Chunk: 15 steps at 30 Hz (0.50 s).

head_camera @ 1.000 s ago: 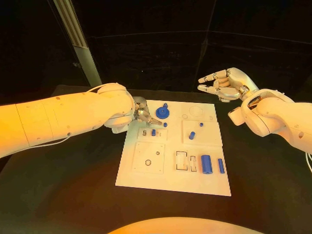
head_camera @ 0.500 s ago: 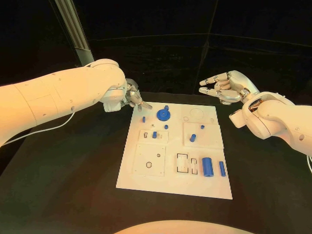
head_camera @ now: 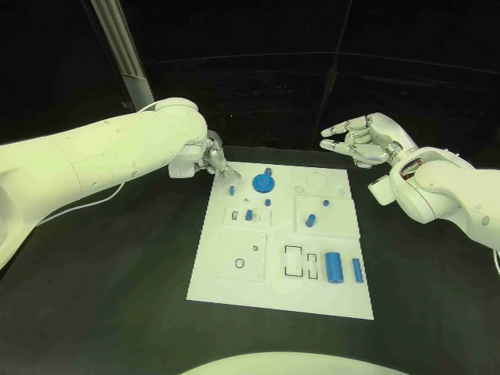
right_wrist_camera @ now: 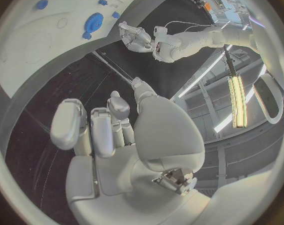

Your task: Assemble the parts on the task board

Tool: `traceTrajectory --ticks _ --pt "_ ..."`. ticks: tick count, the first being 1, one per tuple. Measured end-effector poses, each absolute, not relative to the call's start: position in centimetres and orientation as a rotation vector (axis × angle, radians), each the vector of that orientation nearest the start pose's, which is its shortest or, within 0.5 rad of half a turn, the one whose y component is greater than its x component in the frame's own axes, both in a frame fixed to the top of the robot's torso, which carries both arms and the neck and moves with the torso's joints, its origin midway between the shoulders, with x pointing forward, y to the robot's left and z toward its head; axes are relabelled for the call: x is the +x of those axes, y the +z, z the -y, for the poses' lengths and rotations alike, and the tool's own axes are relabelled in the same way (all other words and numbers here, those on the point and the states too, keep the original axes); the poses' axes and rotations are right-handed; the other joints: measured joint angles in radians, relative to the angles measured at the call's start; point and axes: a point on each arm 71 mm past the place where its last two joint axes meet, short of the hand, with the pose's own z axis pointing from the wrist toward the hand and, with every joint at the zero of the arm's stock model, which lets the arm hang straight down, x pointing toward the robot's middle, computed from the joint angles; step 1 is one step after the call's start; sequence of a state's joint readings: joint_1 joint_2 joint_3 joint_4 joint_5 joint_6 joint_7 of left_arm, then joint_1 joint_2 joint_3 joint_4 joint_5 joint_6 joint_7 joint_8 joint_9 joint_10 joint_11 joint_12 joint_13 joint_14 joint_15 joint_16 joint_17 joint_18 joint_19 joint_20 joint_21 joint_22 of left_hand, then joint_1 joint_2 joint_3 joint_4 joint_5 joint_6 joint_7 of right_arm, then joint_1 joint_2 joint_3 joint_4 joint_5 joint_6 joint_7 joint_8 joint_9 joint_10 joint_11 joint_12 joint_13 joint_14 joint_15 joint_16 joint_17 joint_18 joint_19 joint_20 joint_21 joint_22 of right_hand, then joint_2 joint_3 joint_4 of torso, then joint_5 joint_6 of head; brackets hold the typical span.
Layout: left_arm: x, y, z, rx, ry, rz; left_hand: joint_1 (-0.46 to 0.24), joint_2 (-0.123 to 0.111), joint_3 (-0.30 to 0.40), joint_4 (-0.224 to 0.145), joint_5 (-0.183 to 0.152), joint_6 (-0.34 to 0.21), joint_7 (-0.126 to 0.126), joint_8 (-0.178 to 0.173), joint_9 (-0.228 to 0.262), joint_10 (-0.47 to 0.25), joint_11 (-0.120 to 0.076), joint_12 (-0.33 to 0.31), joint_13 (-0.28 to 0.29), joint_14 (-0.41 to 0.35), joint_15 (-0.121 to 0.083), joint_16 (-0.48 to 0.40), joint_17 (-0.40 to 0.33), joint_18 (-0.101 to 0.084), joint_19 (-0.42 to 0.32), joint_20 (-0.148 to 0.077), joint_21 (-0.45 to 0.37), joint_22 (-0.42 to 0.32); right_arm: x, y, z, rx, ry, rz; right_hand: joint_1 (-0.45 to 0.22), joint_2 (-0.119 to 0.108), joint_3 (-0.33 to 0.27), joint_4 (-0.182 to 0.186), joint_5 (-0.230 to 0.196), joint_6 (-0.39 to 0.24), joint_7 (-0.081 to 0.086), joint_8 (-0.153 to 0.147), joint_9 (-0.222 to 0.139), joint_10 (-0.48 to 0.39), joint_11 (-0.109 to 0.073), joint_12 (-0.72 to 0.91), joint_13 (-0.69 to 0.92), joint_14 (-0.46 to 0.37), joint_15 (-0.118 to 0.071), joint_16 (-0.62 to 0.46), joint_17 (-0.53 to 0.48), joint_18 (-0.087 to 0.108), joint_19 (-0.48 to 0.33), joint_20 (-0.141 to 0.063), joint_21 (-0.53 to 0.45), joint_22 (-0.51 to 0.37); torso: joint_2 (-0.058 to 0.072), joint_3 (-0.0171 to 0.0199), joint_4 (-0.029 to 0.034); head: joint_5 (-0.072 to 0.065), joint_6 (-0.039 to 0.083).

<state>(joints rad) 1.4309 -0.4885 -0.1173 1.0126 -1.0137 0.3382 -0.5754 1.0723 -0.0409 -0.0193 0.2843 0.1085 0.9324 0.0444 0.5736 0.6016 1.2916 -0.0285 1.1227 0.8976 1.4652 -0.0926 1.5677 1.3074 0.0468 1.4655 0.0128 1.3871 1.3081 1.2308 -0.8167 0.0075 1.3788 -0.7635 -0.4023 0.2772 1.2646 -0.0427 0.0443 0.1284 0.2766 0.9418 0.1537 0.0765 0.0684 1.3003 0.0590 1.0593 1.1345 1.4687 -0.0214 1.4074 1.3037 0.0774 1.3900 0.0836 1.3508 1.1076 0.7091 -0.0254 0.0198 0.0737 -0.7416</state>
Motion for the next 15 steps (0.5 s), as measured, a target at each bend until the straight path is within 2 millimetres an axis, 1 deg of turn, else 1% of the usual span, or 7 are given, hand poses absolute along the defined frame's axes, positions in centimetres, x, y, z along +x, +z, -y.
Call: traceTrajectory --ticks 6,7,10,11,15 --pt "58.3 -16.7 -18.5 -0.170 -0.167 -2.338 0.002 0.002 0.000 0.000 0.000 0.000 0.000 0.000 -0.001 0.000 0.000 0.000 0.000 0.000 0.000 0.000 0.000 0.000 0.000 0.000 0.000 0.000 52.2 -14.7 23.2 0.377 1.107 -1.441 0.000 0.000 0.000 0.000 0.000 0.000 0.000 0.000 0.000 0.000 0.000 0.000 -0.001 0.000 0.000 -0.001 0.000 0.000 0.000 0.000 0.000 0.000 0.000 0.0004 -0.0007 0.002 -0.002" --pt "58.3 -16.8 -18.5 -0.169 -0.167 -2.339 0.006 0.006 0.000 0.000 0.000 0.000 0.000 0.000 -0.001 0.000 0.000 0.000 0.000 0.000 0.000 0.000 0.000 0.000 0.000 0.000 0.000 0.000 52.2 -14.7 23.2 0.377 1.107 -1.441 0.000 0.000 0.000 0.000 0.000 0.000 0.000 0.000 0.000 0.000 0.000 0.000 -0.001 0.000 0.000 -0.001 0.000 0.000 0.000 0.000 0.000 0.000 0.000 0.0005 -0.0007 0.000 -0.003" --pt "58.4 -17.3 -18.5 -0.168 -0.168 -2.344 0.006 0.006 0.000 0.000 0.002 0.000 0.000 0.000 -0.003 0.000 0.000 0.000 0.000 0.000 0.000 0.000 0.000 0.000 0.000 0.000 0.000 0.000 52.3 -14.7 23.2 0.377 1.107 -1.441 0.000 0.000 0.000 0.000 0.000 0.000 0.000 0.000 0.000 0.000 0.000 0.000 -0.001 0.000 0.000 -0.001 0.000 0.000 0.000 0.000 0.000 0.000 0.000 0.0006 -0.0011 -0.001 -0.005" --pt "58.3 -17.4 -18.5 -0.168 -0.167 -2.345 0.010 0.010 -0.003 -0.003 0.004 0.000 0.000 0.000 -0.004 0.000 0.000 0.000 0.000 0.000 0.000 0.000 0.000 0.000 0.000 0.000 0.000 0.000 52.3 -14.7 23.2 0.377 1.107 -1.441 0.000 0.000 0.000 0.000 0.000 0.000 0.000 0.000 0.000 0.000 0.000 0.000 -0.001 0.000 0.000 -0.001 0.000 0.000 0.000 0.000 0.000 0.000 0.000 0.0008 -0.0012 -0.001 -0.005" --pt "58.4 -17.9 -18.6 -0.169 -0.167 -2.349 0.011 0.011 -0.003 -0.003 0.004 0.000 0.000 0.000 -0.005 0.000 0.000 0.000 -0.001 0.000 0.000 0.000 0.000 0.000 0.000 0.000 0.000 0.000 52.3 -14.7 23.2 0.377 1.107 -1.441 0.000 0.000 0.000 0.000 0.000 0.000 0.000 0.000 0.000 0.000 0.000 0.000 -0.001 0.000 0.000 -0.001 0.000 0.000 0.000 0.000 0.000 0.000 -0.001 0.0010 -0.0012 -0.004 -0.006"
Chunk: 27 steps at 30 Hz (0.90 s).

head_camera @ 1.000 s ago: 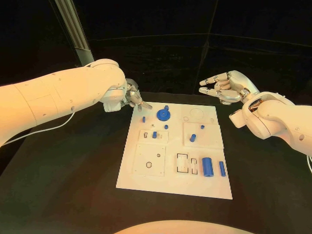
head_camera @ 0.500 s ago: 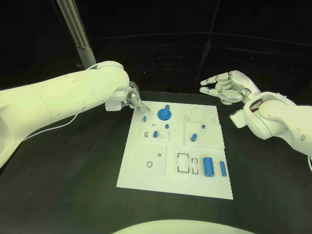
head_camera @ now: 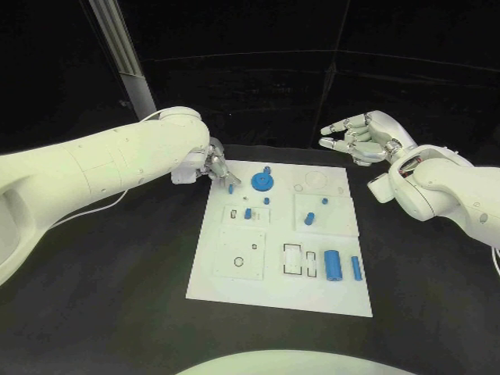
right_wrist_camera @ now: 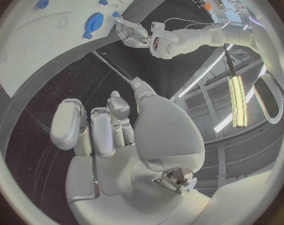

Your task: Assemble the parts on the task board

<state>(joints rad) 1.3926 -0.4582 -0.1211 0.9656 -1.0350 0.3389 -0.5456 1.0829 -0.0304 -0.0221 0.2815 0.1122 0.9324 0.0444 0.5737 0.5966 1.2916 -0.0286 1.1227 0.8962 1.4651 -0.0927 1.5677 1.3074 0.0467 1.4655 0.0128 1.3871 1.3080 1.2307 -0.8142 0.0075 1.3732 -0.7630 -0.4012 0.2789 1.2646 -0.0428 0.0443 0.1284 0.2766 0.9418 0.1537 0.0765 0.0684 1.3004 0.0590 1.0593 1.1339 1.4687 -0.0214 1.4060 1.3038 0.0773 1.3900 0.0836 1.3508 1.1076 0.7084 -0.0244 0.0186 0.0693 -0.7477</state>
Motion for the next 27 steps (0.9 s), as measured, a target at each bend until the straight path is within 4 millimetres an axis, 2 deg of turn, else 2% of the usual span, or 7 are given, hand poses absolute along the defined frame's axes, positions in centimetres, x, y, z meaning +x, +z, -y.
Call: traceTrajectory --ticks 23,27 --pt "58.34 -18.07 -17.76 -0.145 -0.194 -2.349 0.054 0.023 -0.008 -0.008 0.000 0.010 -0.003 -0.004 -0.014 0.000 0.000 0.004 0.000 0.000 0.000 0.000 0.000 0.000 0.000 0.000 0.000 0.000 52.37 -14.78 22.85 0.375 1.113 -1.443 0.000 0.000 0.000 0.000 0.000 0.000 0.000 0.000 0.000 0.000 0.000 0.000 0.000 0.000 0.000 0.000 0.000 0.000 0.000 0.000 0.000 0.000 -0.001 0.0010 0.0018 -0.001 -0.002" --pt "58.33 -18.08 -17.73 -0.144 -0.195 -2.349 0.078 0.031 -0.002 -0.020 0.000 0.015 0.000 -0.007 -0.018 0.000 0.000 0.004 -0.002 0.000 0.000 0.000 0.000 0.000 0.000 0.000 0.000 0.000 52.37 -14.78 22.84 0.374 1.113 -1.444 0.000 0.000 0.000 0.000 0.000 0.000 0.000 0.000 0.000 0.000 0.000 0.000 0.000 0.000 0.000 0.000 0.000 0.000 0.000 0.000 0.000 0.000 -0.001 0.0010 0.0018 0.000 -0.003"
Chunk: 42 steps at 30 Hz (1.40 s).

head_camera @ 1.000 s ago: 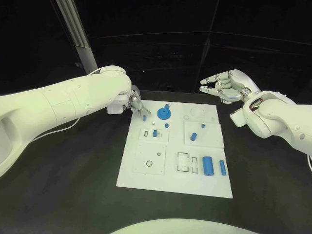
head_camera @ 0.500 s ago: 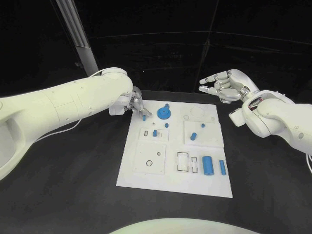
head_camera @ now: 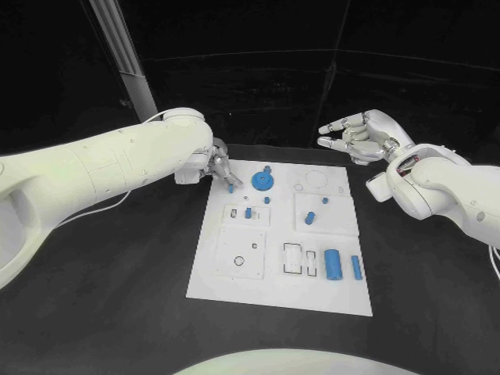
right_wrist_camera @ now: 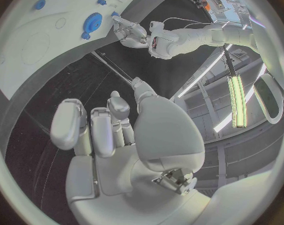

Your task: Assemble the parts on the task board

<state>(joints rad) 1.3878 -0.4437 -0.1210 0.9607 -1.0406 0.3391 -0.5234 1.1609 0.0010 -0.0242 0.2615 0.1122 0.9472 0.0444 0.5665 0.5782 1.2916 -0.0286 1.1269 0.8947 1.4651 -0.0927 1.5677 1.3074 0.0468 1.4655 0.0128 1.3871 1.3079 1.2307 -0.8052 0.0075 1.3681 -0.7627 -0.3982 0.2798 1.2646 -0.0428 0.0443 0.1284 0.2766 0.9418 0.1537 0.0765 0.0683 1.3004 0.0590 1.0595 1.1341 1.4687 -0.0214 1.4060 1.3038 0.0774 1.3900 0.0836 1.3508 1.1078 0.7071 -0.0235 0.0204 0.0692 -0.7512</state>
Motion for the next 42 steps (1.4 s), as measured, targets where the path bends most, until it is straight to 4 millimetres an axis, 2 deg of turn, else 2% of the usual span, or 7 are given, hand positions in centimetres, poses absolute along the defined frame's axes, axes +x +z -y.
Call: traceTrajectory --ticks 4,18,23,27,34,36,42 --pt "58.3 -18.1 -17.7 -0.143 -0.194 -2.351 0.030 0.014 0.015 -0.015 0.004 0.000 0.000 -0.001 -0.006 0.000 0.000 0.000 -0.002 0.000 0.000 0.000 0.000 0.000 0.000 0.000 0.000 0.000 52.4 -14.8 22.8 0.374 1.113 -1.444 0.000 0.000 0.000 0.000 0.000 0.000 0.000 0.000 0.000 0.000 0.000 0.000 0.000 0.000 0.000 0.000 0.000 0.000 0.000 0.000 0.000 0.000 0.000 -0.0001 -0.0001 0.000 0.000" --pt "58.3 -18.2 -17.8 -0.134 -0.189 -2.363 0.071 0.028 0.040 -0.040 0.004 0.003 -0.004 -0.004 -0.015 0.000 0.000 0.000 -0.004 0.000 0.000 0.000 0.000 0.000 0.000 0.000 0.000 0.000 52.4 -14.8 22.8 0.374 1.115 -1.445 0.004 0.004 0.000 0.000 0.000 0.000 0.000 0.000 0.000 0.000 0.000 0.000 0.000 0.000 0.000 0.000 0.000 0.000 0.000 0.000 0.000 0.000 0.000 -0.0003 -0.0006 -0.003 -0.006" --pt "58.3 -18.2 -17.7 -0.134 -0.191 -2.366 0.139 0.054 0.102 -0.084 0.004 0.007 -0.007 -0.013 -0.026 -0.006 -0.006 0.000 -0.012 0.000 0.000 0.000 0.000 0.000 0.000 0.000 0.000 0.000 52.4 -14.8 22.7 0.373 1.116 -1.445 0.004 0.004 0.000 0.000 0.000 0.000 0.000 0.000 0.000 0.000 0.000 0.000 0.000 0.000 0.000 0.000 0.000 0.000 0.000 0.000 0.000 0.000 0.000 -0.0004 -0.0007 -0.003 -0.007" --pt "58.2 -18.1 -17.6 -0.132 -0.199 -2.366 0.185 0.060 0.174 -0.118 0.000 0.003 -0.003 -0.024 -0.037 -0.009 -0.004 -0.001 -0.018 0.000 0.000 0.000 0.000 0.000 0.000 0.000 0.000 0.000 52.4 -14.8 22.7 0.373 1.116 -1.445 0.004 0.004 0.000 0.000 0.000 0.000 0.000 0.000 0.000 0.000 0.000 0.000 0.000 0.000 0.000 0.000 0.000 0.000 0.000 0.000 0.000 0.000 0.000 -0.0004 -0.0007 -0.003 -0.007" --pt "57.7 -18.2 -17.7 -0.135 -0.236 -2.375 0.200 0.046 0.225 -0.068 -0.004 -0.001 0.001 -0.019 -0.042 -0.009 -0.001 -0.012 -0.032 0.000 0.000 0.000 0.000 0.000 0.000 0.000 0.000 0.000 52.4 -14.8 22.7 0.372 1.117 -1.444 0.004 0.004 0.000 0.000 0.000 0.000 0.000 0.000 0.000 0.000 0.000 0.000 0.000 0.000 0.000 0.000 0.000 0.000 0.000 0.000 0.000 0.000 0.000 -0.0008 0.0001 -0.004 -0.008" --pt "57.4 -18.2 -17.7 -0.137 -0.255 -2.374 0.182 0.026 0.259 -0.072 -0.004 -0.002 0.002 -0.014 -0.040 -0.009 -0.001 -0.012 -0.036 0.000 0.000 0.000 0.000 0.000 0.000 0.000 0.000 0.000 52.4 -14.8 22.7 0.372 1.116 -1.444 0.004 0.004 0.000 0.000 0.000 0.000 0.000 0.000 0.000 0.000 0.000 0.000 0.000 0.000 0.000 0.000 0.000 0.000 0.000 0.000 0.000 0.000 0.000 -0.0008 0.0006 -0.004 -0.008" --pt "56.6 -18.1 -17.7 -0.139 -0.305 -2.362 0.156 0.001 0.315 -0.091 -0.008 0.002 -0.002 -0.008 -0.039 -0.004 -0.005 -0.013 -0.038 0.000 0.000 0.000 0.000 0.000 0.000 0.000 0.000 0.000 52.4 -14.8 22.8 0.373 1.116 -1.443 0.004 0.004 0.000 0.000 0.000 0.000 0.000 0.000 0.000 0.000 0.000 0.000 0.000 0.000 0.000 0.000 0.000 0.000 0.000 0.000 0.000 0.000 -0.001 -0.0008 0.0016 -0.004 -0.009"
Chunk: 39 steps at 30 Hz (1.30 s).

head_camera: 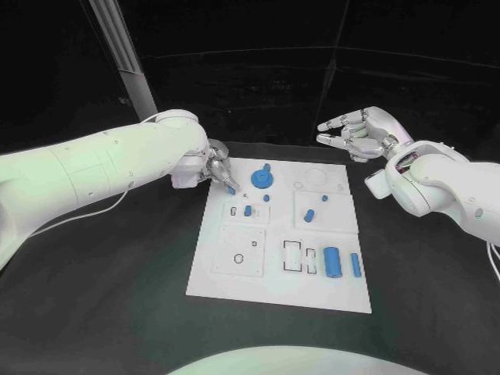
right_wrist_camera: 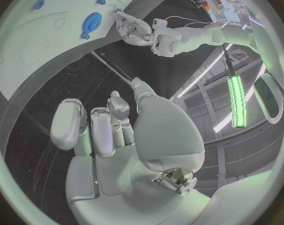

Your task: Assemble the parts on the task board

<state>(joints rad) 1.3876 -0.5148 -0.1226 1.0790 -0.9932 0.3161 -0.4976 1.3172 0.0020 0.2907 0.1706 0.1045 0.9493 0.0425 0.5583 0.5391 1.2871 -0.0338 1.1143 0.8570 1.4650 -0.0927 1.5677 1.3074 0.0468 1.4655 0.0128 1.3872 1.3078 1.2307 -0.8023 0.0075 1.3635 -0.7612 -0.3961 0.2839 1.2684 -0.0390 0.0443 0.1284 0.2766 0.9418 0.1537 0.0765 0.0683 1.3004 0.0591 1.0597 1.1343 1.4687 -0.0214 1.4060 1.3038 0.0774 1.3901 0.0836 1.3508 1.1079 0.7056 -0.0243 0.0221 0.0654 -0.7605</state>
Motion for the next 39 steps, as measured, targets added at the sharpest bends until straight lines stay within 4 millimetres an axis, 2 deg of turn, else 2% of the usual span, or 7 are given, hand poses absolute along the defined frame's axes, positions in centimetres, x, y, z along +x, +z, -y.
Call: traceTrajectory --ticks 4,5,16,21,23,30,39 --pt "56.0 -17.9 -17.9 -0.144 -0.337 -2.345 -0.006 -0.006 0.015 0.004 0.000 0.002 -0.001 0.005 0.000 0.005 0.002 0.000 0.000 0.000 0.000 0.000 0.000 0.000 0.000 0.000 0.000 0.000 52.5 -14.8 22.9 0.375 1.115 -1.442 0.000 0.000 0.000 0.000 0.000 0.000 0.000 0.000 0.000 0.000 0.000 0.000 0.000 0.000 0.000 0.000 0.000 0.000 0.000 0.000 0.000 0.000 -0.001 0.0001 0.0004 0.001 0.000" --pt "55.8 -17.8 -17.9 -0.144 -0.344 -2.340 -0.011 -0.017 0.022 0.001 0.000 0.002 -0.001 0.005 0.000 0.005 0.002 0.000 0.000 0.000 0.000 0.000 0.000 0.000 0.000 0.000 0.001 0.000 52.5 -14.8 22.9 0.375 1.115 -1.441 0.000 0.000 0.000 0.000 0.001 0.000 0.000 0.000 0.000 0.000 0.000 0.000 0.000 0.000 0.000 0.000 0.000 0.000 0.000 0.000 0.000 0.000 -0.001 0.0003 0.0007 0.002 0.000" --pt "53.5 -17.3 -17.8 -0.145 -0.420 -2.278 -0.024 -0.061 0.072 -0.016 0.009 0.006 -0.005 0.010 0.001 0.023 -0.002 0.002 0.008 0.000 0.000 0.000 0.000 0.000 0.000 0.000 0.016 0.000 52.6 -14.8 23.1 0.379 1.113 -1.439 0.000 0.000 0.000 0.000 0.005 0.000 0.000 0.000 0.000 0.000 0.000 0.000 0.000 0.000 0.000 0.000 -0.002 0.000 0.000 0.000 0.000 0.000 -0.001 0.0007 0.0017 0.002 -0.002" --pt "52.7 -17.5 -17.6 -0.134 -0.431 -2.258 -0.028 -0.066 0.077 -0.013 0.012 0.006 -0.005 0.015 0.000 0.024 -0.001 0.005 0.012 0.000 0.000 0.000 0.000 0.000 0.000 0.000 0.020 0.000 52.6 -14.9 23.1 0.381 1.113 -1.439 0.000 0.000 0.000 0.000 0.005 0.000 0.000 0.000 0.000 0.000 0.000 0.000 -0.001 0.000 0.000 0.000 -0.002 0.000 0.000 0.000 0.000 -0.001 -0.001 0.0007 0.0017 0.004 -0.003" --pt "52.3 -17.8 -17.5 -0.123 -0.430 -2.254 -0.029 -0.075 0.087 -0.018 0.012 0.011 -0.007 0.016 -0.001 0.030 -0.002 0.005 0.012 0.000 0.000 0.000 0.000 0.000 0.000 0.000 0.023 0.000 52.6 -14.9 23.1 0.382 1.113 -1.439 0.000 0.000 0.000 0.000 0.005 0.000 0.000 0.000 0.000 0.000 0.000 0.000 -0.001 0.000 0.000 0.000 -0.002 0.000 0.000 0.000 0.000 -0.001 -0.001 0.0006 0.0017 0.005 -0.003" --pt "51.2 -18.3 -17.2 -0.077 -0.415 -2.236 -0.032 -0.078 0.092 -0.018 0.017 0.011 -0.006 0.016 -0.004 0.030 -0.002 0.005 0.014 0.000 0.000 0.000 0.000 0.000 0.000 0.000 0.027 0.000 52.6 -14.9 23.1 0.383 1.114 -1.439 0.000 0.000 0.000 0.000 0.005 0.000 0.000 0.000 0.000 0.000 0.000 0.000 -0.001 0.000 0.000 0.000 -0.002 0.000 0.000 0.000 0.000 -0.001 0.000 0.0006 -0.0002 0.007 -0.006" --pt "50.8 -18.7 -17.1 -0.040 -0.376 -2.224 -0.040 -0.086 0.106 -0.026 0.017 0.011 -0.006 0.015 -0.005 0.032 -0.003 0.009 0.015 0.000 0.000 0.000 0.000 0.000 0.000 0.000 0.027 0.000 52.7 -14.9 23.1 0.383 1.115 -1.439 0.000 0.000 0.000 0.000 0.005 0.000 0.000 0.000 0.000 0.000 0.000 0.000 -0.001 0.000 0.000 0.000 -0.002 0.000 0.000 0.000 0.000 -0.001 0.001 0.0006 -0.0005 0.010 -0.008"
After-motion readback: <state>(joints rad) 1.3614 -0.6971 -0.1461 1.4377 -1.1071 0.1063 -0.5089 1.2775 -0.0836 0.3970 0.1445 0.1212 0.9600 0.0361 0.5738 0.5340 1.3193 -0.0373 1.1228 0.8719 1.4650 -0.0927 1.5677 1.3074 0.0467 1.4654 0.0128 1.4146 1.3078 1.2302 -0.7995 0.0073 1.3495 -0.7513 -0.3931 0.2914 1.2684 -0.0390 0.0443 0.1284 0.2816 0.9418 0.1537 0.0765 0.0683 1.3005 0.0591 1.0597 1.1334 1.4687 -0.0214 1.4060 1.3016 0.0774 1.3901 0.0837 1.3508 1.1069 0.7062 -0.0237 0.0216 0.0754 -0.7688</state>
